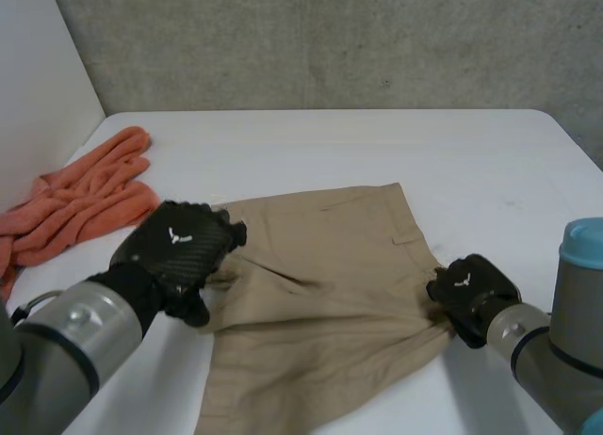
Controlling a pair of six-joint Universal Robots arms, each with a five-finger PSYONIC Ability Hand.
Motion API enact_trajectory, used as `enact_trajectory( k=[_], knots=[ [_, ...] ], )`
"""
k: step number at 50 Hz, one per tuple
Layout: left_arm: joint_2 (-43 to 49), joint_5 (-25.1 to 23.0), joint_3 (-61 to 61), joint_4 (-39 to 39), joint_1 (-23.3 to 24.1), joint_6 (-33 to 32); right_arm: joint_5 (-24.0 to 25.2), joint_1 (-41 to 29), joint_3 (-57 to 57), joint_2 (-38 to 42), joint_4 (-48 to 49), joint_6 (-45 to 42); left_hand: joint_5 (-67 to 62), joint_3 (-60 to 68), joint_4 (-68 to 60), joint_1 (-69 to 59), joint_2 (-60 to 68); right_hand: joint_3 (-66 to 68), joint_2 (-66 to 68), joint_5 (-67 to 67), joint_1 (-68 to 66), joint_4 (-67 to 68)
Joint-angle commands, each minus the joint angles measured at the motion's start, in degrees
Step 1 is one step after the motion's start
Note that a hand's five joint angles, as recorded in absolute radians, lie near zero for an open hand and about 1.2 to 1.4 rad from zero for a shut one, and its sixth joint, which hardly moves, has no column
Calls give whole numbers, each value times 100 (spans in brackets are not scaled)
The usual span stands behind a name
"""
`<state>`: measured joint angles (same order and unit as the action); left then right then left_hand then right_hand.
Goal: Fold the laundry.
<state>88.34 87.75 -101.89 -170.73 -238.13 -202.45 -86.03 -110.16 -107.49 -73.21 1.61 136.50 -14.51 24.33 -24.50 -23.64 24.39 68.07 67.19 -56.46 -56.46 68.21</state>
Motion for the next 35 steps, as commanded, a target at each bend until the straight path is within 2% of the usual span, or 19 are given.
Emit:
enact_trajectory(
  k=[1, 5, 9, 16, 26, 28, 29, 30, 31, 35],
  knots=[
    [51, 14, -200, 804, 442, 443, 68, 21, 509, 79, -47, 921, -454, 472, -455, -541, 467, 1193, 1281, -1354, -2354, 1179],
    [166, 5, -252, 831, 539, 1022, 130, 12, 712, 333, -47, 1142, -488, 506, -489, -575, 500, 1193, 1281, -1354, -2354, 1179],
    [306, 5, -349, 822, 574, 1304, 165, 12, 826, 430, -20, 1230, -488, 506, -489, -575, 500, 1193, 1281, -1354, -2354, 1179],
    [746, -4, -375, 787, 645, 1349, 165, 12, 950, 431, -20, 1292, -488, 506, -489, -575, 500, 1193, 1281, -1354, -2354, 1179],
    [1519, 435, -332, 207, 619, 1314, 165, 12, 967, 457, -20, 1318, -538, 556, -539, -625, 550, 1193, 1281, -1354, -2354, 1179],
    [1633, 479, -305, 163, 619, 1314, 165, 12, 967, 457, -20, 1309, -1559, 1577, -1560, -1646, 1571, 1193, 1281, -1354, -2354, 1179],
    [1695, 541, -262, 120, 619, 1314, 165, 12, 959, 457, -29, 1309, -3929, 3947, -3930, -4016, 3942, 1193, 1281, -1354, -2354, 1179],
    [1695, 585, -235, 76, 619, 1314, 165, 4, 958, 448, -29, 1301, -5169, 5187, -5170, -5256, 5181, 1193, 1281, -1354, -2354, 1179],
    [1687, 629, -200, 32, 610, 1314, 165, -5, 958, 448, -38, 1283, -5545, 5563, -5546, -5632, 5558, 1193, 1281, -1354, -2354, 1179],
    [1135, 892, 203, -188, 610, 1279, 139, -14, 1055, 151, -283, 1046, -5549, 5567, -5550, -5636, 5561, 1193, 1281, -1354, -2354, 1179]
  ],
)
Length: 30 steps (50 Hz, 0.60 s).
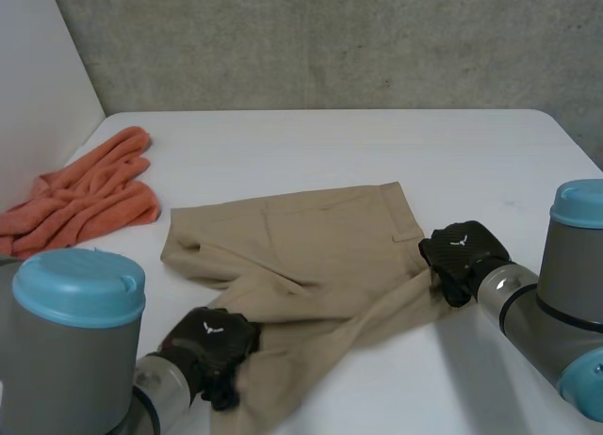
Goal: Fold the laundry.
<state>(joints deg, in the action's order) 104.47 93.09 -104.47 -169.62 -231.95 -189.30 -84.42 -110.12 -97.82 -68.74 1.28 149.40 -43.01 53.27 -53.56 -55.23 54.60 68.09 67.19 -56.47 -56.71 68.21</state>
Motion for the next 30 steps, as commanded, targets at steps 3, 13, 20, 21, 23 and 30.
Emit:
enact_trajectory(
  k=[3, 13, 20, 21, 23, 30],
  knots=[
    [-989, 395, 743, -300, -25, -142, 22, -19, 394, -1157, -961, -701, -2699, 2673, -2644, -2477, 2540, 1191, 1281, -1353, -2329, 1179],
    [-2413, 333, 1850, -168, -745, -1380, 400, 17, 2354, -2082, -2895, -1396, -2699, 2673, -2644, -2477, 2540, 1191, 1281, -1353, -2329, 1179],
    [-2177, 298, 2035, -150, -966, -1715, 453, -1, 3366, -1811, -3538, -1432, -2699, 2673, -2644, -2477, 2540, 1191, 1281, -1353, -2329, 1179],
    [-2072, 289, 2035, -168, -974, -1715, 453, 8, 3418, -1671, -3547, -1432, -2699, 2673, -2644, -2477, 2540, 1191, 1281, -1353, -2329, 1179],
    [-1668, 228, 2044, -220, -1027, -1724, 453, -36, 3506, -1284, -3547, -1423, -2699, 2673, -2644, -2477, 2540, 1191, 1281, -1353, -2329, 1179],
    [-139, 131, 2325, -949, -1212, -1750, 260, -212, 4042, 201, -3512, -1388, -2699, 2673, -2644, -2477, 2540, 1191, 1281, -1353, -2329, 1179]
  ],
)
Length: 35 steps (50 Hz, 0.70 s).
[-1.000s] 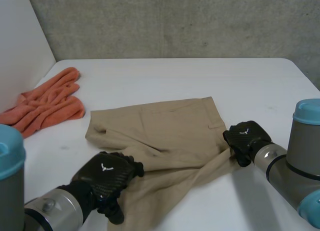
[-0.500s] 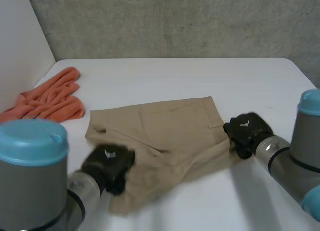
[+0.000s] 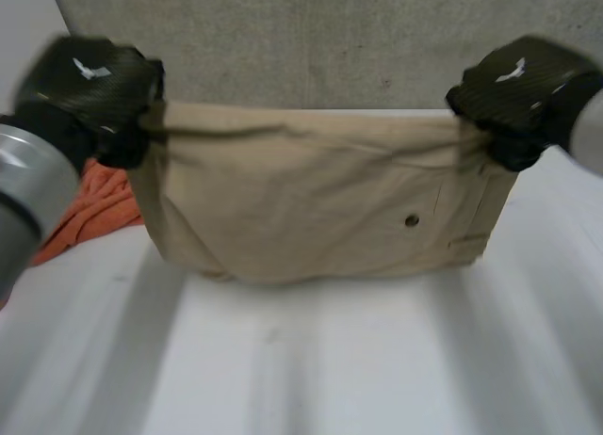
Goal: Fold the laundry.
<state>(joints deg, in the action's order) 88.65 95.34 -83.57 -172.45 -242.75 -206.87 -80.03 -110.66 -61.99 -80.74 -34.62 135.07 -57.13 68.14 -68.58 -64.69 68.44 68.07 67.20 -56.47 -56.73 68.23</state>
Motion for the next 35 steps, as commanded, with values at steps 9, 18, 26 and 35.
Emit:
enact_trajectory(
  k=[9, 18, 26, 35],
  knots=[
    [2938, -138, 1500, -2897, -272, -406, -759, -254, 2382, 3115, 1403, 98, -1287, 1186, -1142, -1531, 1156, 1193, 1280, -1353, -2327, 1177],
    [3088, -253, 2301, -6150, -360, -556, -751, -272, 3782, 3363, 4985, 668, -1287, 1186, -1142, -1531, 1156, 1193, 1280, -1353, -2327, 1177],
    [2842, -182, 2364, -6170, -387, -73, -838, -272, 3685, 3292, 4950, 828, -1287, 1186, -1142, -1531, 1156, 1193, 1280, -1353, -2327, 1177],
    [2789, -261, 1195, -5283, -387, -20, -777, -290, 2930, 3626, 3665, 828, -1287, 1186, -1142, -1531, 1156, 1193, 1280, -1353, -2327, 1177]
  ],
)
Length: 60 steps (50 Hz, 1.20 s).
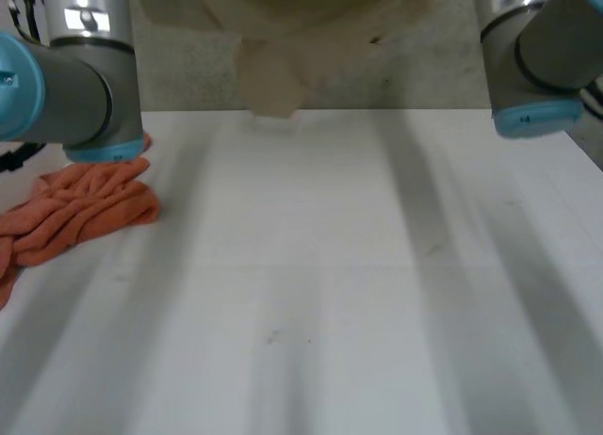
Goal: Fold the laundry.
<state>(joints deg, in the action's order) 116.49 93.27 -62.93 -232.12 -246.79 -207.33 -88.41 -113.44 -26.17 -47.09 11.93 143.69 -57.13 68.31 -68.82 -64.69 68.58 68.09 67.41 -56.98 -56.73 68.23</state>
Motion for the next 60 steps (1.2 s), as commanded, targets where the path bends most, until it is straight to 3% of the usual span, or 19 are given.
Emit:
enact_trajectory(
  k=[1, 9, 16, 28, 39, 45, 47, 48, 49, 55, 59, 60],
  knots=[
    [40, -55, -1026, 799, 8, 26, 61, -12, -740, 306, -1034, -43, -1287, 1169, -1118, -1531, 1142, 1191, 1259, -1302, -2327, 1177],
    [1033, 94, -1783, 2222, 96, -131, 44, -20, -1548, 1289, -1622, -568, -1287, 1169, -1118, -1531, 1142, 1191, 1259, -1302, -2327, 1177],
    [1131, 701, -2179, 3655, 316, -484, 0, -100, -1953, 1423, -2370, -975, -1287, 1169, -1118, -1531, 1142, 1191, 1259, -1302, -2327, 1177],
    [-908, 842, -3514, 4850, 386, -536, 26, -47, -4158, -686, -2959, -1106, -1287, 1169, -1118, -1531, 1142, 1191, 1259, -1302, -2327, 1177],
    [-1602, 780, -4341, 7083, 869, -475, 79, -29, -5907, -1943, -4383, -1826, -1287, 1169, -1118, -1531, 1142, 1191, 1259, -1302, -2327, 1177],
    [-1927, 745, -4254, 7084, 1124, -483, 70, 172, -6787, -2436, -4428, -2293, -906, 788, -737, -1150, 762, 1191, 1259, -1302, -2327, 1177],
    [-1998, 737, -4123, 6944, 1090, -492, 114, 252, -6919, -2515, -4297, -2267, 2646, -2764, 2814, 2401, -2790, 1191, 1259, -1302, -2327, 1177],
    [-2024, 719, -3991, 6708, 1081, -536, 114, 252, -6946, -2524, -4217, -2266, 5245, -5363, 5414, 5001, -5389, 1191, 1259, -1302, -2327, 1177],
    [-2025, 719, -3920, 6584, 1072, -554, 123, 269, -6972, -2524, -4129, -2258, 5587, -5706, 5756, 5343, -5732, 1191, 1259, -1302, -2327, 1177],
    [-1928, 561, -3411, 5477, 694, -642, 131, 296, -7192, -2542, -3497, -2249, 5557, -5676, 5726, 5313, -5702, 1191, 1259, -1302, -2327, 1177],
    [-1332, -193, -3077, 4694, 290, -642, 131, 287, -7314, -2533, -3294, -2135, 5055, -5173, 5223, 4810, -5199, 1191, 1259, -1302, -2327, 1177],
    [-1017, -613, -2876, 4519, 159, -607, 131, 287, -7332, -2533, -3267, -2100, 4569, -4688, 4738, 4325, -4714, 1191, 1259, -1302, -2327, 1177]
  ],
)
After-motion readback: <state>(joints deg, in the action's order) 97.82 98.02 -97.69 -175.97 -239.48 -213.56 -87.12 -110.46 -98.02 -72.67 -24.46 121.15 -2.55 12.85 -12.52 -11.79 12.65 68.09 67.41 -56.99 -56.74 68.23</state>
